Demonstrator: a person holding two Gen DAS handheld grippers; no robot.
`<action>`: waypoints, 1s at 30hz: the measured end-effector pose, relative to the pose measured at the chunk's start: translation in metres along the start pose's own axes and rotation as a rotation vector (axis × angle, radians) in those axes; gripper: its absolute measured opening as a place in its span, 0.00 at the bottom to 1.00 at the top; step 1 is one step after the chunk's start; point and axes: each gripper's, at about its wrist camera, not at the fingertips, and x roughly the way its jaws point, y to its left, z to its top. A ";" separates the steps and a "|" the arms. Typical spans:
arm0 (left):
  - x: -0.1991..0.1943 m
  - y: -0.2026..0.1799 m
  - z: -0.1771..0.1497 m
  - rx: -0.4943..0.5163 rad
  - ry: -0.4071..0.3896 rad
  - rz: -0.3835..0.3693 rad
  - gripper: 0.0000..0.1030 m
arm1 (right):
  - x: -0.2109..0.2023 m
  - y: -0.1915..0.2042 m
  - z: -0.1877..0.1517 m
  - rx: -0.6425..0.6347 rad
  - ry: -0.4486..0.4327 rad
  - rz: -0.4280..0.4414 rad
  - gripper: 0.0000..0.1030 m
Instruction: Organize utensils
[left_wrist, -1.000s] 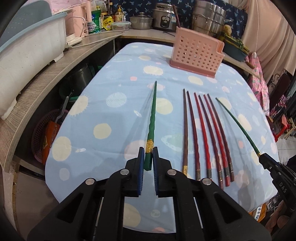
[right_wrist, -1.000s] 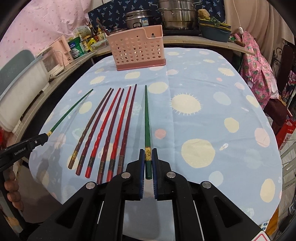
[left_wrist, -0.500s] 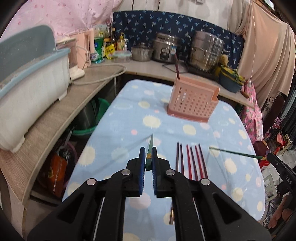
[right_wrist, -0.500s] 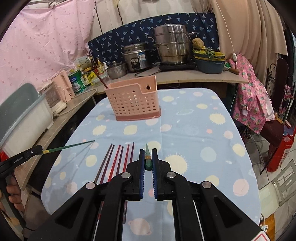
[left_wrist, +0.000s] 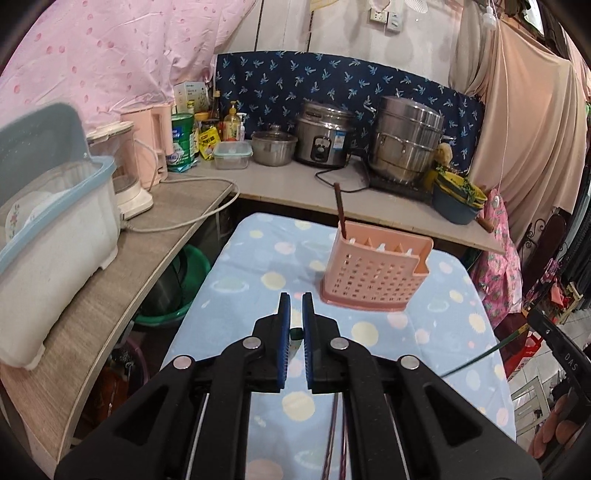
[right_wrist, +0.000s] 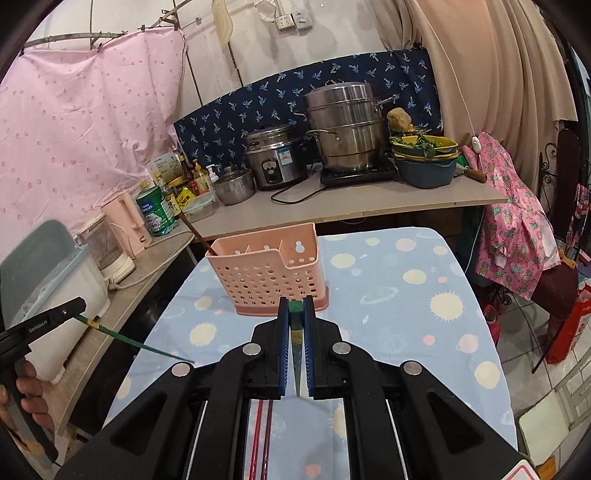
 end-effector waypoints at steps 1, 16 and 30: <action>0.001 -0.003 0.006 0.002 -0.007 -0.004 0.06 | 0.001 0.000 0.005 0.006 -0.009 0.002 0.07; -0.013 -0.058 0.130 0.003 -0.214 -0.134 0.00 | 0.018 0.021 0.121 0.030 -0.189 0.078 0.07; 0.095 -0.015 0.010 0.092 0.175 0.003 0.20 | 0.002 0.016 0.076 0.001 -0.116 0.029 0.07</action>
